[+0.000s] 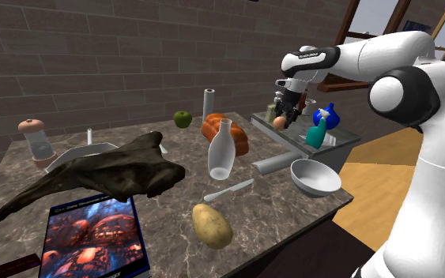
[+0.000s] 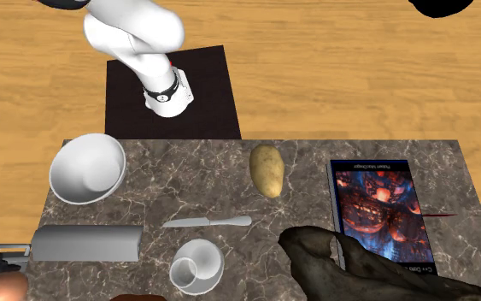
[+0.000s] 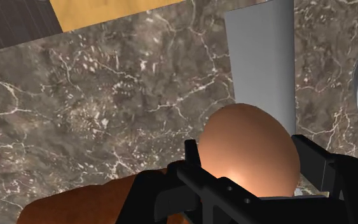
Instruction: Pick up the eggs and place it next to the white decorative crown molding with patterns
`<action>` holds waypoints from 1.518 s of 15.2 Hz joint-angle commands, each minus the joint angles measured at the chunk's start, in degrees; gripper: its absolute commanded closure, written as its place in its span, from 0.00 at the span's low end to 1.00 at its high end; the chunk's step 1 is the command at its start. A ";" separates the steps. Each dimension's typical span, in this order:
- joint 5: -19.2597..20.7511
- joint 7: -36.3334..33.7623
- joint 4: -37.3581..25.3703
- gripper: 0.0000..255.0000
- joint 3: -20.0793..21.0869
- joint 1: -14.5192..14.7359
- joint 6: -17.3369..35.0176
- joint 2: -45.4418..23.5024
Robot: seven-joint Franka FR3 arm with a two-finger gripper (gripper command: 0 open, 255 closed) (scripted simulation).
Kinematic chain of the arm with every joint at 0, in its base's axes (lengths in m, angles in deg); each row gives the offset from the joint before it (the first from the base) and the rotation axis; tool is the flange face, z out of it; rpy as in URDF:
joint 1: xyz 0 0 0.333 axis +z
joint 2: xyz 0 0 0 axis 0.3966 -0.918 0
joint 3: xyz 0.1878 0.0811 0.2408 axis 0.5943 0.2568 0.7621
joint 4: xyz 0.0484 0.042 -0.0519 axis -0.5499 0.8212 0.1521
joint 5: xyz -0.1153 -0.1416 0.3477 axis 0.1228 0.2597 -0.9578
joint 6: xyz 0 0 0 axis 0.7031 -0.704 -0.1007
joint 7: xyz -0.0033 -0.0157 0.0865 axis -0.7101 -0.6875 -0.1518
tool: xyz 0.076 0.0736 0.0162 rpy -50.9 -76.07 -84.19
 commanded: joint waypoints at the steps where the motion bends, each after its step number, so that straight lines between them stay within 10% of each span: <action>1: -1.58 2.67 -6.79 1.00 -0.59 -2.64 -2.70 -4.84; 5: -4.10 6.08 -19.63 1.00 -0.81 -7.95 -7.88 -13.48; 23: -5.48 8.50 -9.06 1.00 -0.04 -7.11 4.45 -15.67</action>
